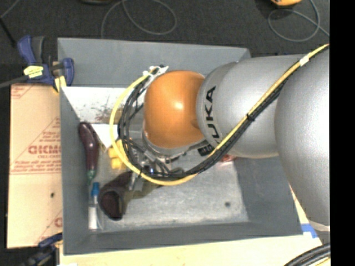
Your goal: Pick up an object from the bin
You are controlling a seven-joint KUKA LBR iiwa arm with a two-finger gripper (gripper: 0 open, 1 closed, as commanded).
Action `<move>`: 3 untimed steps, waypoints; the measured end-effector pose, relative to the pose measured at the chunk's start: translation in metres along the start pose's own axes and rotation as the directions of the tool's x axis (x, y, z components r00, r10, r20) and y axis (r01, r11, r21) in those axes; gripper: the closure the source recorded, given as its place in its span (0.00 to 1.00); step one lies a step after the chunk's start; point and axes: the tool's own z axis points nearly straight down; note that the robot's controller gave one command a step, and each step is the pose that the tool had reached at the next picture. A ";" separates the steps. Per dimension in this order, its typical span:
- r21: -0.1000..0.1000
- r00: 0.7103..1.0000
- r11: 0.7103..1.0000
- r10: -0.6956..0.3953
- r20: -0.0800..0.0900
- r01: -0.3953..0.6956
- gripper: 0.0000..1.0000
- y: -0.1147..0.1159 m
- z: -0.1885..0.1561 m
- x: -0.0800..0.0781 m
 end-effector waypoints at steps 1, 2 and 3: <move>0.000 1.000 1.000 0.003 0.001 -0.003 1.00 -0.016 0.048 -0.019; 0.001 0.994 0.994 -0.114 0.001 0.114 1.00 -0.041 0.096 -0.011; -0.001 1.000 1.000 0.014 -0.001 -0.014 1.00 -0.046 0.108 -0.019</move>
Offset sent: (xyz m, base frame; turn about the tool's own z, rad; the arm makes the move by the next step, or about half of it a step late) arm 0.0089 -0.0453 -0.1050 -0.1233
